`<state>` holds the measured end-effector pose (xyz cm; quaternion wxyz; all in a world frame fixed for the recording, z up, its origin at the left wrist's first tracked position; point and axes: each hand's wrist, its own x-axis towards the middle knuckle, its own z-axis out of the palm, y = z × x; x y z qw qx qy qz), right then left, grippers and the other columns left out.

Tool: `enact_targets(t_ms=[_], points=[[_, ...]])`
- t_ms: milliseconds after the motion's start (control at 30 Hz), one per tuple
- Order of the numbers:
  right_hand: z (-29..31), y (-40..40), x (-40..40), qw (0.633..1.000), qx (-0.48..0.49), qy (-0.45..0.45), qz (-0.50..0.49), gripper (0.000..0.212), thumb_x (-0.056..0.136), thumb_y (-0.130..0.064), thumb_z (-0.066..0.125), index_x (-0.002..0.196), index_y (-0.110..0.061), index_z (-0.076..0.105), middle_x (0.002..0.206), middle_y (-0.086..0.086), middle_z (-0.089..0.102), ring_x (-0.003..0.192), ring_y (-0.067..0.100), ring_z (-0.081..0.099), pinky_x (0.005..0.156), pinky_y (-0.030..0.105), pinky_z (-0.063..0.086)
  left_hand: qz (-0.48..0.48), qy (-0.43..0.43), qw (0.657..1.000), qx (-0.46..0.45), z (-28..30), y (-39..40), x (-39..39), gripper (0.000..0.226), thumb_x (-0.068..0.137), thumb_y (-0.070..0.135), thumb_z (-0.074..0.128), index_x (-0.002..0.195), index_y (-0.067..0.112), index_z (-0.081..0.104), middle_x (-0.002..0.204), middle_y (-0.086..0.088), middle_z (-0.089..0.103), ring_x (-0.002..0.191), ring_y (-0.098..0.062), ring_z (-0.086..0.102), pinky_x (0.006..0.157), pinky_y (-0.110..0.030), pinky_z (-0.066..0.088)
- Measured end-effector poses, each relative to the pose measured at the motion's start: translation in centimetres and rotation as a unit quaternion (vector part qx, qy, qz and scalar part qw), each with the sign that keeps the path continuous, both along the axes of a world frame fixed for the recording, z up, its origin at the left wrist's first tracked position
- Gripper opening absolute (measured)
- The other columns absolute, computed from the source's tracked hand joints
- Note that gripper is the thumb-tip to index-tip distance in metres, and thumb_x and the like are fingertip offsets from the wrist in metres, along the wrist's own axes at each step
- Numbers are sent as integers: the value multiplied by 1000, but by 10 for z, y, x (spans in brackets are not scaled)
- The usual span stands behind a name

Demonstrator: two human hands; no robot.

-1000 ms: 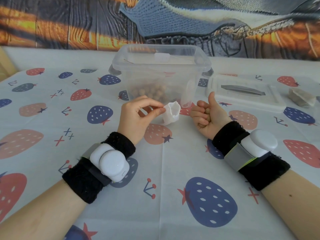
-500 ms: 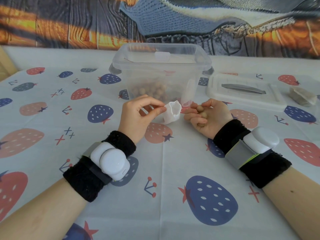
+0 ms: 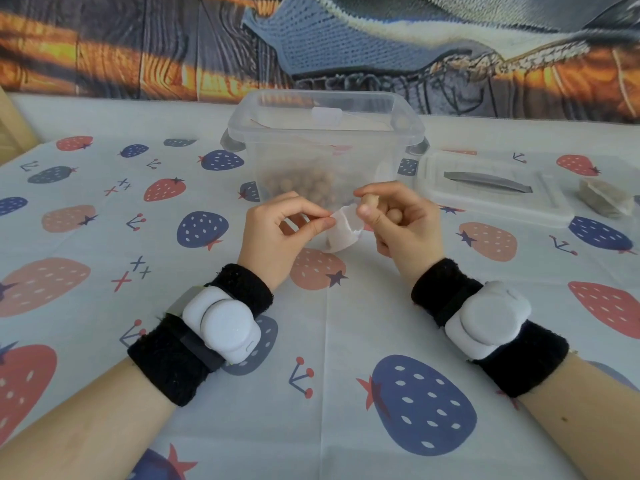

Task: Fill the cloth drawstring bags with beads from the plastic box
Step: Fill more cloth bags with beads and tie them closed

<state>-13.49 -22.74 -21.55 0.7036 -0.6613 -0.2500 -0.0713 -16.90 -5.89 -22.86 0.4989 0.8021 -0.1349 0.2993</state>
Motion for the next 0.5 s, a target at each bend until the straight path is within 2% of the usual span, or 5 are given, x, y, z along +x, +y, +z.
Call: enact_targets(t_ms=[67, 367, 433, 500], points=[[-3, 2, 0, 999, -27, -35, 0, 15, 76, -16, 71, 89, -23, 69, 52, 23, 26, 45, 11, 21, 40, 15, 27, 5, -1, 1000, -2, 0, 0, 0, 5, 77, 17, 72, 76, 21, 69, 73, 11, 62, 64, -5, 55, 60, -19, 42], [-4, 1, -1, 999, -49, -17, 17, 23, 77, -17, 66, 97, -28, 68, 48, -11, 23, 45, 12, 21, 42, 17, 28, 10, 3, 1000, -1, 1, -1, -2, 4, 79, 18, 71, 76, 21, 69, 74, 7, 64, 64, -5, 55, 57, -23, 44], [-3, 0, -2, 999, -40, 0, 28, 21, 81, -17, 64, 99, -25, 68, 49, -8, 24, 42, 11, 22, 39, 16, 27, 12, 6, 1000, -3, 1, -1, -2, 4, 79, 18, 71, 76, 20, 69, 74, 7, 64, 65, -5, 56, 56, -23, 44], [-2, 1, -1, 996, -10, 77, 38, 14, 91, -21, 56, 101, -18, 66, 52, 0, 22, 40, 9, 20, 38, 13, 21, 12, 9, 1000, -7, 1, 0, -3, 5, 79, 15, 71, 76, 18, 69, 75, 4, 65, 66, -6, 57, 56, -26, 45]])
